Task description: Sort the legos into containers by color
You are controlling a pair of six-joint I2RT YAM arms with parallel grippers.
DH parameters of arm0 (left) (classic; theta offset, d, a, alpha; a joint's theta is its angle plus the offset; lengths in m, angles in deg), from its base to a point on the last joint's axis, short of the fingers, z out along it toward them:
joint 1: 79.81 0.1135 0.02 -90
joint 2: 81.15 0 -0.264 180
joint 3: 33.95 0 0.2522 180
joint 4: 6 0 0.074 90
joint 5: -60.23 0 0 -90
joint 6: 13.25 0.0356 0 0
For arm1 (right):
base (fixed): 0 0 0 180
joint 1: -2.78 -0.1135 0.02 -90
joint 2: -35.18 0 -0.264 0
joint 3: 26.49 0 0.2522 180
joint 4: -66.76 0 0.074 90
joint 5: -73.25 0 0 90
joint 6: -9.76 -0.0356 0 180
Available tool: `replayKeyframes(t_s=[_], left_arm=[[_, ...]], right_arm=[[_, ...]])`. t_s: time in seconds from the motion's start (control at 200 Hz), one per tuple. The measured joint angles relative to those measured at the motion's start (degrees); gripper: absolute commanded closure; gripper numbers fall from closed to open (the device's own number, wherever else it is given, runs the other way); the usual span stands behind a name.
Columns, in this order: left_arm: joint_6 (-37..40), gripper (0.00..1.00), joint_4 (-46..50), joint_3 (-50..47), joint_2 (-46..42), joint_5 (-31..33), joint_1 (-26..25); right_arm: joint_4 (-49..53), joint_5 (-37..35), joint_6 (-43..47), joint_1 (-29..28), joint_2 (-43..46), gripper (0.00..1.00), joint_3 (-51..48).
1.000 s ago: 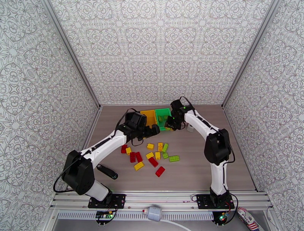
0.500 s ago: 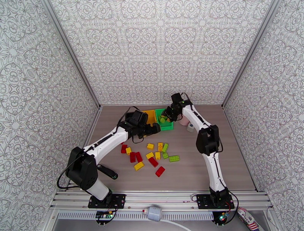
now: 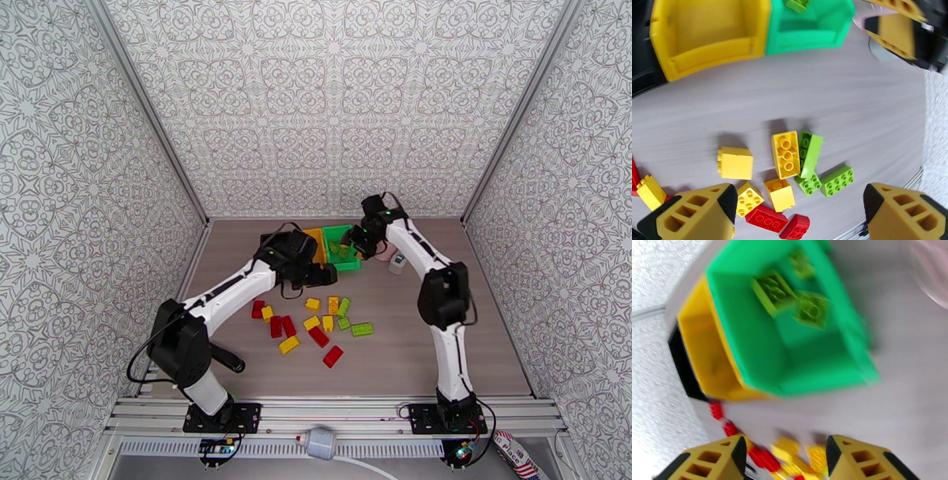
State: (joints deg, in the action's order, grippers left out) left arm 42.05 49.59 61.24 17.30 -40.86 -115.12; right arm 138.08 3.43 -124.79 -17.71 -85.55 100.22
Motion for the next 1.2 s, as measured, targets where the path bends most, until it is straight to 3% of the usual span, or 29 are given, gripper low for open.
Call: replayKeyframes(t_s=[0.15, 0.225, 0.565, 0.86, 1.2], left_arm=[[2.0, 0.22, 3.4, 4.6, 4.8, 1.3, -4.3], [2.8, 0.24, 5.0, 7.1, 7.5, 2.2, -6.4], [6.8, 0.30, 14.7, 22.3, 22.2, 8.0, -12.0], [9.9, 0.31, 20.4, 31.2, 29.7, 10.8, -12.2], [11.2, 0.33, 22.1, 34.2, 34.2, 11.0, -12.2]], right_arm=[[-0.7, -3.1, 2.5, 1.4, 14.6, 0.41, -18.2], [-1.0, -3.9, 3.4, 1.8, 20.6, 0.46, -26.6], [-4.3, -4.4, 2.3, 1.9, 41.4, 0.56, -56.6], [-4.4, -4.3, 1.2, 1.9, 51.5, 0.61, -64.2], [-4.0, -4.3, 0.9, 1.9, 54.0, 0.61, -64.9]])
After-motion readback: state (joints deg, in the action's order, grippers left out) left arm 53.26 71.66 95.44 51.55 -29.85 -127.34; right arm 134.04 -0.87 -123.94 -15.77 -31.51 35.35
